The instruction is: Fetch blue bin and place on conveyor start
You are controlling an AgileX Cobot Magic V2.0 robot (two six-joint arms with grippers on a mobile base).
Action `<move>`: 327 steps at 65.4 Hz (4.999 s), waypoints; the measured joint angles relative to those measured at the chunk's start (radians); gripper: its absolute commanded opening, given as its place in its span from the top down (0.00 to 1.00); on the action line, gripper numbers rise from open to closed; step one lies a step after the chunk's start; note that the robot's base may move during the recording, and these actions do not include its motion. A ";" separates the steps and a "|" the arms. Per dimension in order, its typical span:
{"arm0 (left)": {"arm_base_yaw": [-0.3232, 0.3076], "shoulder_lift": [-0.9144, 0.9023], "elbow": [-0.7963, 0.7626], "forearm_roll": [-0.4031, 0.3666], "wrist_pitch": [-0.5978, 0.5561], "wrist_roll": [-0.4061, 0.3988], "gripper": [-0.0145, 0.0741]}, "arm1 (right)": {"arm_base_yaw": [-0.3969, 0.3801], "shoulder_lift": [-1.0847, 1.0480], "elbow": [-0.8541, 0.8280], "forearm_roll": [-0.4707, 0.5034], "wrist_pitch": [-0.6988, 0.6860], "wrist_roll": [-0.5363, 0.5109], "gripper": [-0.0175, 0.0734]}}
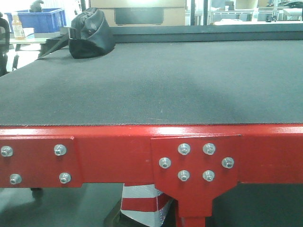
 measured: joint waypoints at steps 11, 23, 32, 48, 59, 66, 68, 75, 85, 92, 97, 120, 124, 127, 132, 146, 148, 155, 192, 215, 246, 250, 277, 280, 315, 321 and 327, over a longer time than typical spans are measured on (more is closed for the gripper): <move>0.000 0.000 0.000 0.000 0.000 0.000 0.96 | 0.000 0.000 0.000 0.000 0.000 0.000 0.99; 0.000 0.030 0.011 0.008 -0.020 0.000 0.96 | -0.002 0.033 -0.002 -0.006 0.000 0.004 0.99; 0.002 0.100 0.013 0.016 -0.024 0.000 0.96 | -0.010 0.104 0.026 -0.022 -0.012 0.021 0.99; 0.023 0.256 0.019 0.040 -0.049 -0.011 0.96 | -0.031 0.241 0.077 -0.044 -0.068 0.086 0.99; 0.045 0.357 0.019 0.044 -0.082 -0.016 0.96 | -0.063 0.343 0.081 -0.045 -0.140 0.139 0.99; 0.053 0.420 0.019 0.044 -0.098 -0.017 0.96 | -0.077 0.403 0.087 -0.045 -0.187 0.149 0.99; 0.055 0.436 0.019 0.044 -0.103 -0.018 0.96 | -0.080 0.418 0.087 -0.045 -0.192 0.151 0.99; 0.058 0.486 0.019 0.044 -0.103 -0.021 0.96 | -0.084 0.470 0.087 -0.045 -0.213 0.153 0.99; 0.059 0.525 0.021 0.042 -0.103 -0.023 0.96 | -0.085 0.515 0.089 -0.045 -0.218 0.155 0.99; 0.059 0.530 0.023 0.046 -0.103 -0.024 0.90 | -0.087 0.520 0.089 -0.045 -0.221 0.155 0.84; 0.059 0.530 0.023 0.048 -0.105 -0.024 0.76 | -0.087 0.520 0.089 -0.046 -0.224 0.155 0.62; 0.074 0.530 0.002 0.011 -0.090 -0.058 0.30 | -0.070 0.522 0.066 -0.029 -0.196 0.157 0.34; 0.084 0.530 -0.002 0.011 -0.073 -0.062 0.32 | -0.070 0.522 0.053 -0.029 -0.185 0.157 0.34; 0.089 0.528 -0.001 0.011 -0.058 -0.064 0.34 | -0.070 0.522 0.045 -0.031 -0.178 0.157 0.34; 0.092 0.524 -0.001 0.011 -0.049 -0.065 0.37 | -0.070 0.511 0.030 -0.031 -0.176 0.157 0.37; 0.092 0.457 -0.001 -0.008 -0.036 -0.067 0.67 | -0.070 0.441 0.019 -0.037 -0.161 0.134 0.72; 0.092 0.442 -0.001 -0.016 -0.033 -0.067 0.74 | -0.070 0.429 0.019 -0.037 -0.154 0.128 0.79; 0.092 0.386 -0.003 -0.052 -0.029 -0.067 0.96 | -0.066 0.393 0.017 -0.025 -0.138 0.121 0.99; 0.076 0.230 0.102 -0.307 -0.088 0.125 0.96 | -0.063 0.150 0.269 0.060 -0.280 -0.011 0.99; 0.021 -0.024 0.487 -0.347 -0.456 0.213 0.96 | -0.063 -0.216 0.782 0.064 -0.695 -0.012 0.99; -0.049 -0.455 1.002 -0.296 -0.716 0.222 0.96 | -0.063 -0.576 1.128 0.064 -0.750 -0.012 0.99; -0.049 -0.513 1.051 -0.264 -0.716 0.224 0.96 | -0.063 -0.616 1.140 0.064 -0.728 -0.012 0.99; -0.049 -0.869 1.143 -0.238 -0.709 0.224 0.96 | -0.063 -0.915 1.152 0.064 -0.689 -0.012 0.99; -0.049 -0.889 1.143 -0.238 -0.709 0.224 0.96 | -0.063 -0.934 1.152 0.064 -0.687 -0.012 0.99; -0.049 -0.938 1.143 -0.238 -0.709 0.226 0.96 | -0.063 -0.976 1.152 0.064 -0.687 -0.012 0.99; -0.049 -0.938 1.143 -0.238 -0.709 0.226 0.96 | -0.063 -0.977 1.152 0.064 -0.687 -0.012 0.99; -0.049 -0.938 1.143 -0.238 -0.709 0.226 0.96 | -0.063 -0.996 1.155 0.064 -0.685 -0.042 0.99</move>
